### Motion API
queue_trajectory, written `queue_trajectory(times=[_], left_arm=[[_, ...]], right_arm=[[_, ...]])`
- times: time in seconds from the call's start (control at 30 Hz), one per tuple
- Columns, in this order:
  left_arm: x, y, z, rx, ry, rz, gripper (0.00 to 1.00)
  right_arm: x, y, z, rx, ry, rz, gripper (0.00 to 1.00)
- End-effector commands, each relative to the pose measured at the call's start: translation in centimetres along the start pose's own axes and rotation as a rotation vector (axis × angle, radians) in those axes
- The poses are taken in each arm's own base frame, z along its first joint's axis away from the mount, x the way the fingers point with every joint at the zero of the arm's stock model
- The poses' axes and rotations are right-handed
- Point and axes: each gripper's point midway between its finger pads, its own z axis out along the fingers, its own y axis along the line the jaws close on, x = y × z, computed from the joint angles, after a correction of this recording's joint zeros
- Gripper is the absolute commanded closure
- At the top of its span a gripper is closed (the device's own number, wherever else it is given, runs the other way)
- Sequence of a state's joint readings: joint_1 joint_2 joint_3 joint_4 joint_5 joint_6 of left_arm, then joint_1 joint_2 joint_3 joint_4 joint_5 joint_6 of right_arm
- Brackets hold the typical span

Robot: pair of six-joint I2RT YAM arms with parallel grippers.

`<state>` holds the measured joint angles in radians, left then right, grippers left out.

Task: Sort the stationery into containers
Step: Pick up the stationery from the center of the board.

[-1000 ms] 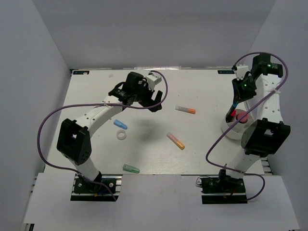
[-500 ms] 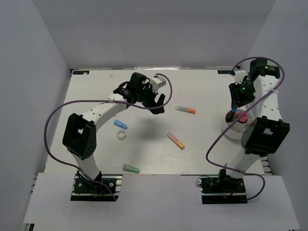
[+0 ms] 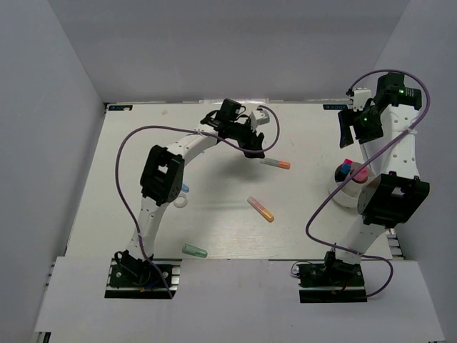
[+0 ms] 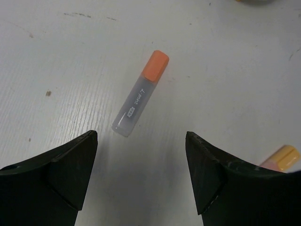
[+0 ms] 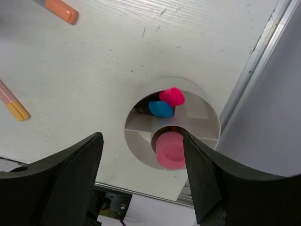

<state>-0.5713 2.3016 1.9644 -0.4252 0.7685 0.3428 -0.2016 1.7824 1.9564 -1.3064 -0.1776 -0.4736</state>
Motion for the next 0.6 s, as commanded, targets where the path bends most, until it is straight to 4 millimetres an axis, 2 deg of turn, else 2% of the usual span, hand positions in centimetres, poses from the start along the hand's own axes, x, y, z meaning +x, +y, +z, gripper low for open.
queue_trajectory(times=[0.0, 0.1, 0.13, 0.23, 0.27, 0.57], left_arm=[[-1.7, 0.0, 1.3, 0.054, -0.056, 0.084, 0.16], [-0.7, 0.7, 2.7, 0.063, -0.074, 0.090, 0.14], [-1.2, 1.2, 3.0, 0.051, -0.105, 0.115, 0.14], [-0.5, 1.8, 4.2, 0.064, -0.108, 0.105, 0.14], [-0.3, 1.3, 4.7, 0.084, -0.104, 0.109, 0.14], [5.1, 0.8, 6.9, 0.074, 0.059, 0.182, 0.17]], right_arm=[[-1.1, 1.3, -1.8, -0.037, -0.079, 0.009, 0.26], [-1.3, 1.9, -1.9, -0.061, -0.091, 0.021, 0.26], [-1.2, 2.0, -1.8, -0.067, -0.090, 0.025, 0.26], [-1.0, 2.1, -1.9, -0.064, -0.088, 0.030, 0.26], [-0.9, 2.1, -2.2, -0.056, -0.092, 0.025, 0.26], [-1.3, 2.4, -2.7, -0.066, -0.114, 0.006, 0.26]])
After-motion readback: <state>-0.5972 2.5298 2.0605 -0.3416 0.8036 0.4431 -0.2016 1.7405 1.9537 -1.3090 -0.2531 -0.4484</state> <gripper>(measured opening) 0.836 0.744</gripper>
